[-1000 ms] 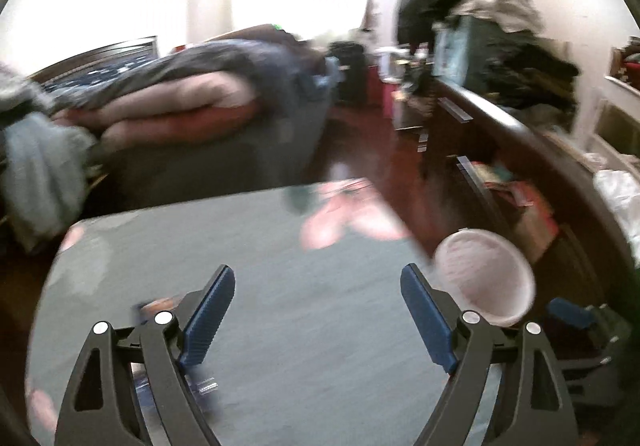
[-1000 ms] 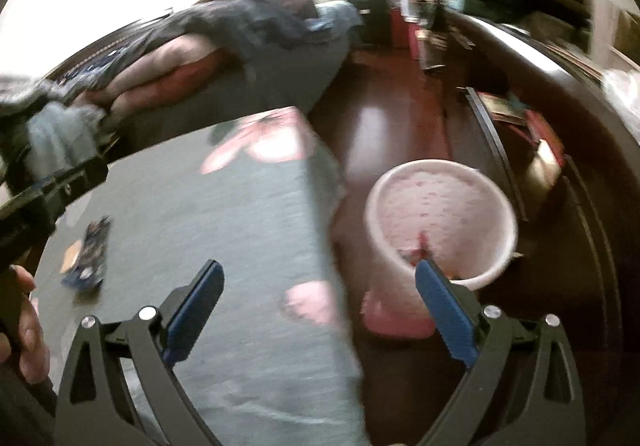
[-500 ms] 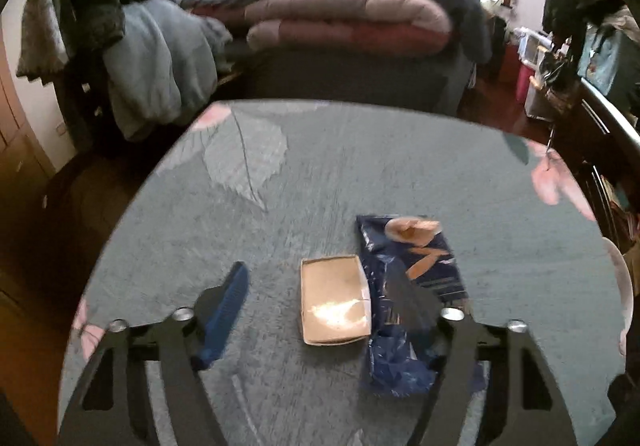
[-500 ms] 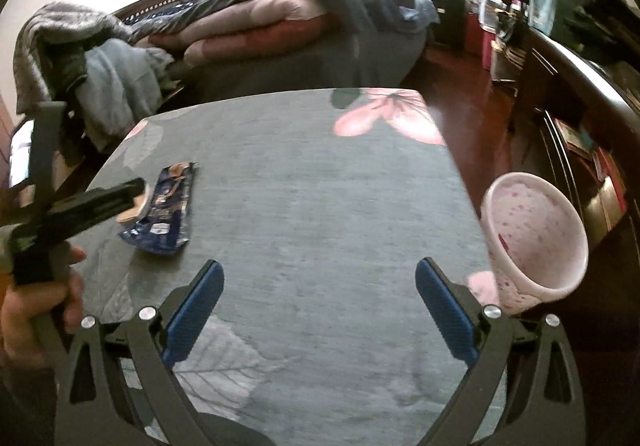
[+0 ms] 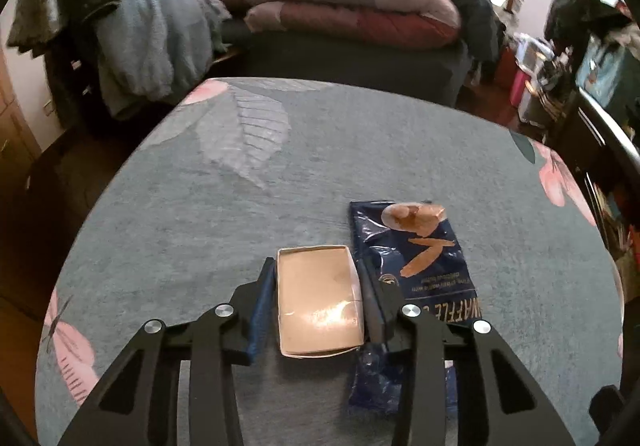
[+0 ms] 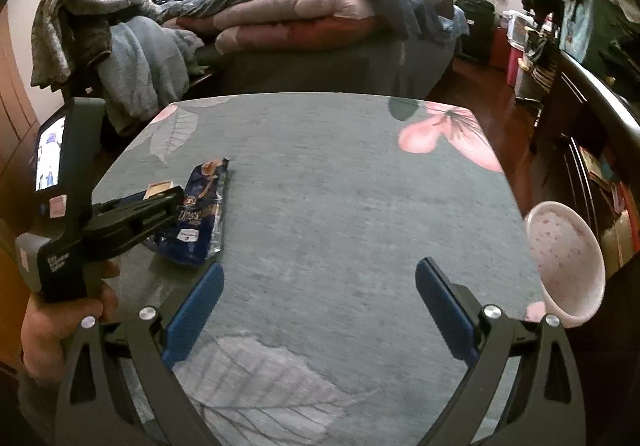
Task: Collect trash
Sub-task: 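Grasp the cardboard tray with the left tool while the right tool grasps the blue biscuit wrapper, then carry the tray and wrapper to the bin and open both tools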
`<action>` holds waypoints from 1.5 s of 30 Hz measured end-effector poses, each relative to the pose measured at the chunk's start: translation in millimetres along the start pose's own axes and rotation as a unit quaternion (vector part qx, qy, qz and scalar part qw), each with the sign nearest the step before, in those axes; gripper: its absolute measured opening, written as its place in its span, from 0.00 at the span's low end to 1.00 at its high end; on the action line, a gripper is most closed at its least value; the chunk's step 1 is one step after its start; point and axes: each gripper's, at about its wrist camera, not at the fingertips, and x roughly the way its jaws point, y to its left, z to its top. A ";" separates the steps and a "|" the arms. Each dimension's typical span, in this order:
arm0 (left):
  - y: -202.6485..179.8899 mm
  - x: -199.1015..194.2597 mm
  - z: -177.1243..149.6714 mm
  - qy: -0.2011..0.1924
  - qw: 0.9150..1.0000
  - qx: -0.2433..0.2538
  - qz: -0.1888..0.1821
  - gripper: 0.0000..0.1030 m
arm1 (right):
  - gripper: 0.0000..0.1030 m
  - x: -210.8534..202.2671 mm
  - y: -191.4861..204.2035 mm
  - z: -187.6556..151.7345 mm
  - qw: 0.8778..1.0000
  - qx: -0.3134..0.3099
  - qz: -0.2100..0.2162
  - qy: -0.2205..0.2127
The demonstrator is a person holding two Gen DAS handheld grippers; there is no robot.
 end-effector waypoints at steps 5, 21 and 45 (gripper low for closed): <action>35.7 -26.3 1.0 -0.026 0.999 -0.035 0.001 0.40 | 0.94 12.8 25.3 6.7 1.000 -0.013 0.020 0.005; 107.9 -58.1 0.1 -0.054 0.995 -0.078 0.030 0.40 | 0.96 89.6 123.1 31.5 0.996 -0.071 0.036 0.037; 59.7 -85.0 3.4 -0.074 0.996 -0.039 0.006 0.40 | 0.31 30.9 80.0 15.0 0.997 -0.054 0.058 0.021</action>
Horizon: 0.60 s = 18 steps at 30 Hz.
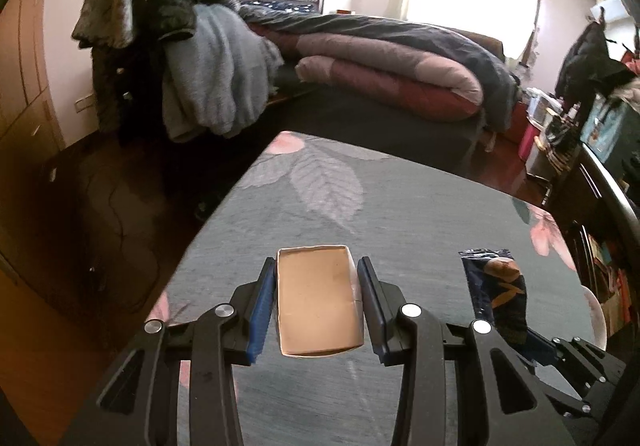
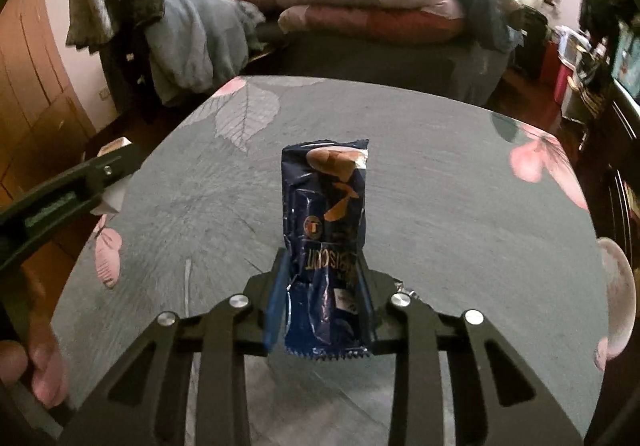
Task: Collect trash
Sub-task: 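Carry the tray and wrapper to the bin and open both tools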
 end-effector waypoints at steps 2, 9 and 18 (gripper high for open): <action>-15.4 -4.4 -0.3 -0.003 1.000 0.011 -0.008 0.40 | 0.31 -11.7 -13.1 -4.4 1.000 0.013 -0.001 -0.006; -68.8 -17.4 -3.9 -0.008 0.998 0.048 -0.046 0.40 | 0.31 -46.0 -67.3 -24.3 0.998 0.064 -0.016 -0.021; -149.7 -25.8 -12.3 -0.006 0.988 0.102 -0.113 0.40 | 0.32 -77.8 -136.7 -54.1 0.990 0.129 -0.048 -0.035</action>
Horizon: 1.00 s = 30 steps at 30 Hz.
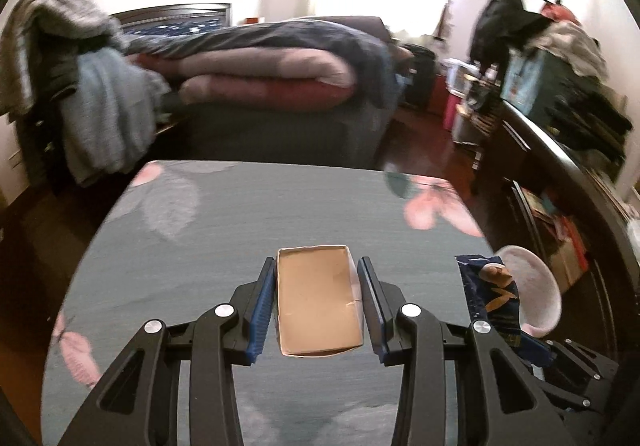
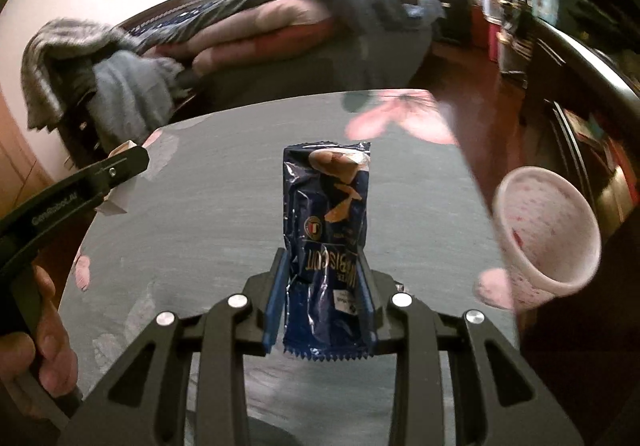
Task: Collect trash
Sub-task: 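Carry the tray and wrapper to the bin and open both tools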
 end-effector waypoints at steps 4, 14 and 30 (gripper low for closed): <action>-35.6 7.0 2.7 0.002 0.999 0.023 -0.033 0.40 | 0.32 -10.4 -38.0 -3.4 0.999 0.029 -0.019 -0.008; -122.5 24.6 7.8 0.007 0.992 0.078 -0.103 0.40 | 0.32 -35.3 -120.3 -14.1 0.993 0.089 -0.070 -0.028; -260.6 70.9 14.5 0.030 0.964 0.153 -0.214 0.40 | 0.32 -43.7 -239.8 -20.8 0.969 0.179 -0.162 -0.043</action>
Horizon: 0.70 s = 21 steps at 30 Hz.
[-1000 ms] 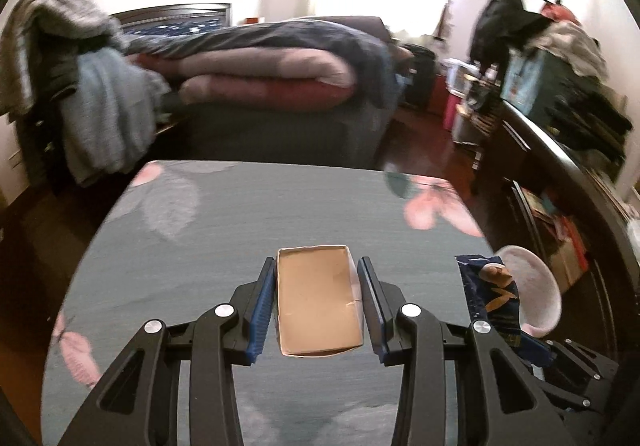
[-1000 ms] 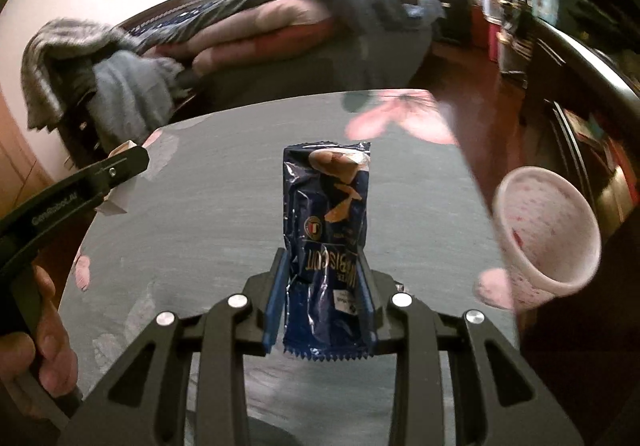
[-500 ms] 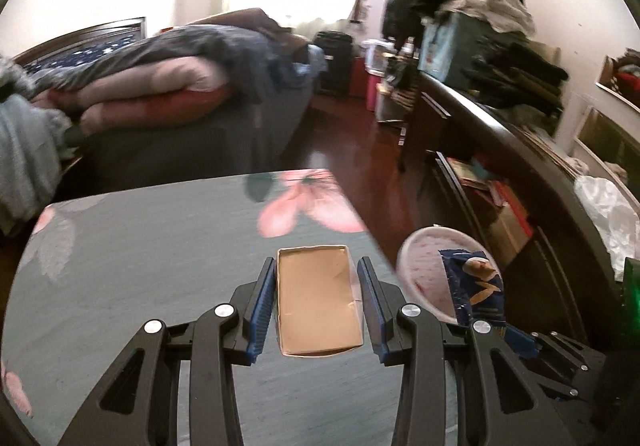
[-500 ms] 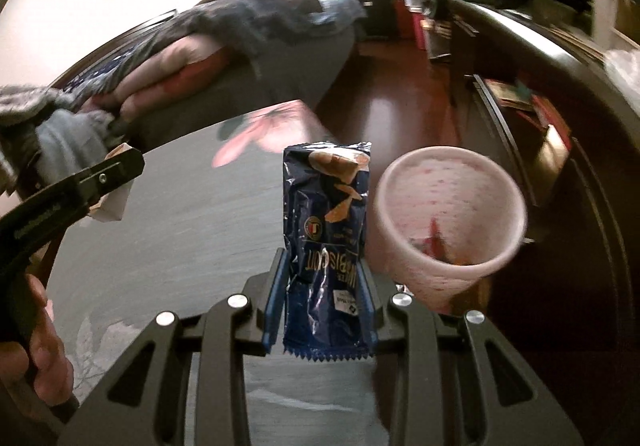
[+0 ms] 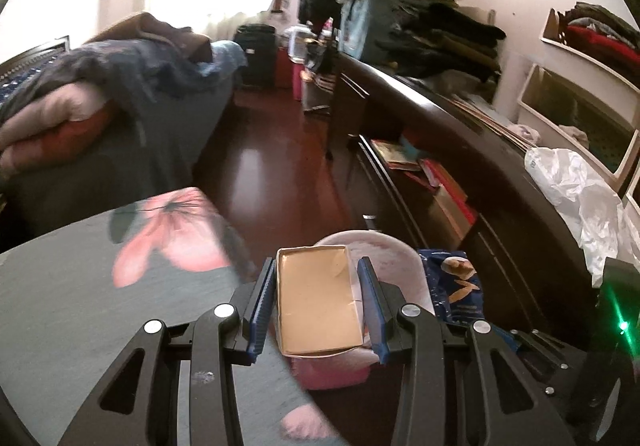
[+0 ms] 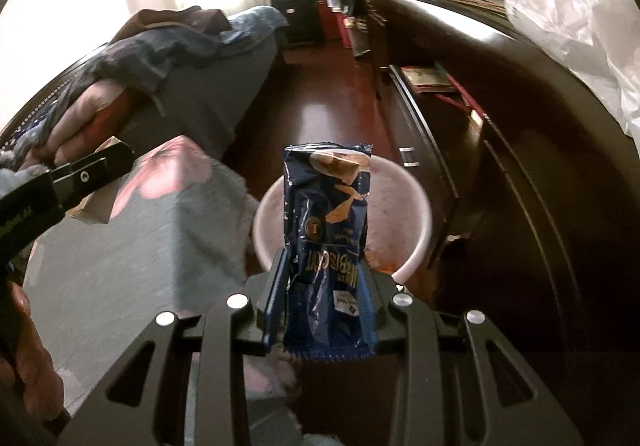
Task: Collect trash
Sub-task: 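Carry the tray and wrapper to the bin and open both tools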
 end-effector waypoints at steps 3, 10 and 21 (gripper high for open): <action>-7.9 17.8 5.3 0.008 1.000 0.001 -0.011 0.40 | 0.32 10.4 -12.3 6.5 1.000 0.011 -0.009 0.001; -20.0 60.7 11.1 0.033 0.999 0.005 -0.019 0.40 | 0.32 34.1 -29.5 19.7 0.999 0.027 -0.028 0.002; -29.8 115.9 12.4 0.071 0.997 0.015 -0.013 0.40 | 0.32 87.2 -41.1 23.3 0.998 0.035 -0.032 0.032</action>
